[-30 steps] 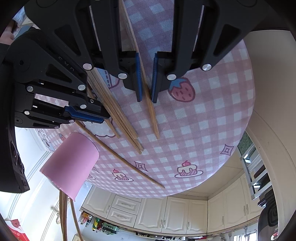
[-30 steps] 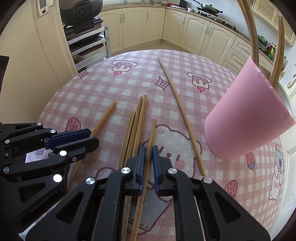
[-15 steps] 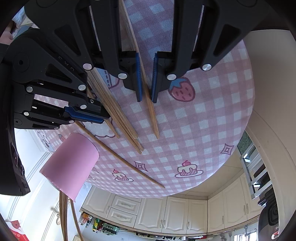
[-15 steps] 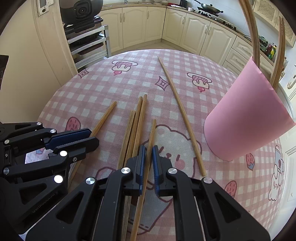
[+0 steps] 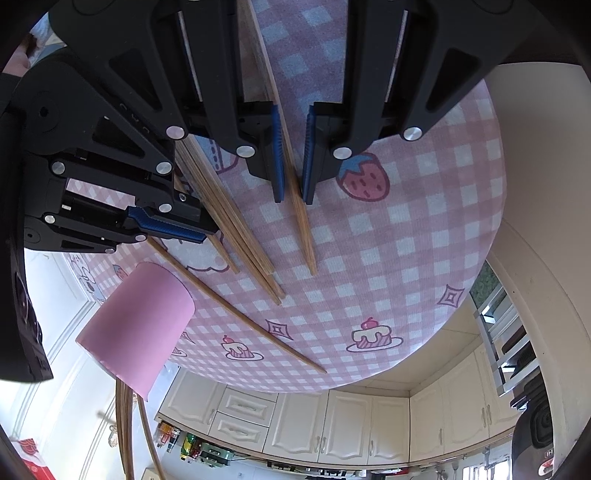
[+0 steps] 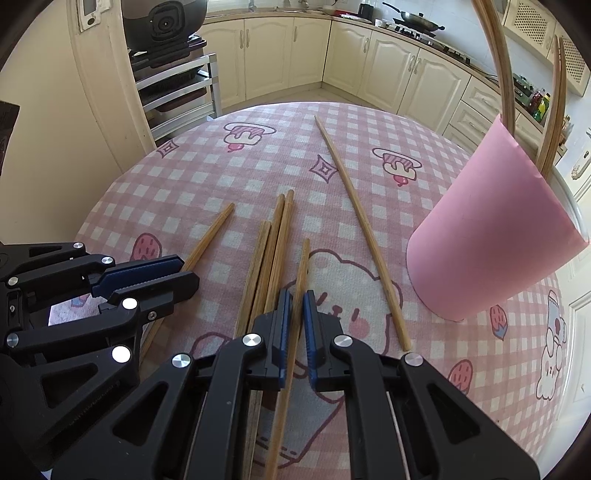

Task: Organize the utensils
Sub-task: 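Close the left tool on one chopstick while the right tool closes on another, then lift both chopsticks upright and carry them over the pink cup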

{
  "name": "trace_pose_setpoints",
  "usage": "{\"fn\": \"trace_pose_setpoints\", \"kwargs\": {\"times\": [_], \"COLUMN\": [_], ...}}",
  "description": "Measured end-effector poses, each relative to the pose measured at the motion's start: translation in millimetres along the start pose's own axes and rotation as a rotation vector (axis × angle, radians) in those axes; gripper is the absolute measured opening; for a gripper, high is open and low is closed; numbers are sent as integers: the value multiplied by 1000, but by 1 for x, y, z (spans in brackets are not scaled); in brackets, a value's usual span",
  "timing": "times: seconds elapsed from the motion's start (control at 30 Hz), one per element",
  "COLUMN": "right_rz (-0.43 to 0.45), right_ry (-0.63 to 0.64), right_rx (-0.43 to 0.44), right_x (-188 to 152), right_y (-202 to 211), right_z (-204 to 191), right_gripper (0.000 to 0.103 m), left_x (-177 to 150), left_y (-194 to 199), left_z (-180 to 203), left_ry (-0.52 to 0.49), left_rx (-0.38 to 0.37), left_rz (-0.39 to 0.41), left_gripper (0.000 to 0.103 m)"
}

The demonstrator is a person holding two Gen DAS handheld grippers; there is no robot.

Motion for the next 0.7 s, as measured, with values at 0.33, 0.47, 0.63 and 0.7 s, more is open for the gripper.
{"fn": "trace_pose_setpoints", "kwargs": {"times": [0.33, 0.47, 0.63, 0.7], "right_rz": [32, 68, 133, 167], "right_ry": [-68, -114, -147, -155], "right_rx": [89, 131, 157, 163], "right_x": [-10, -15, -18, -18], "right_y": [14, 30, 59, 73], "right_z": [13, 24, 31, 34], "right_gripper": [5, 5, 5, 5], "left_x": [4, 5, 13, 17], "left_y": [1, 14, 39, 50], "left_z": [9, 22, 36, 41], "left_ry": [20, 7, -8, -17], "left_rx": [-9, -35, -63, -71], "left_rz": [-22, 0, 56, 81], "left_gripper": [6, 6, 6, 6]}}
Point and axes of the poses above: each gripper's, at about its wrist camera, not at the fingertips, and y roughly against the way its jaws point, z to its right, x to its top, the point moved 3 cm from there along -y, roughly the way its jaws point, and after that the axes turned 1 degree about y, right-handed, at the moved point
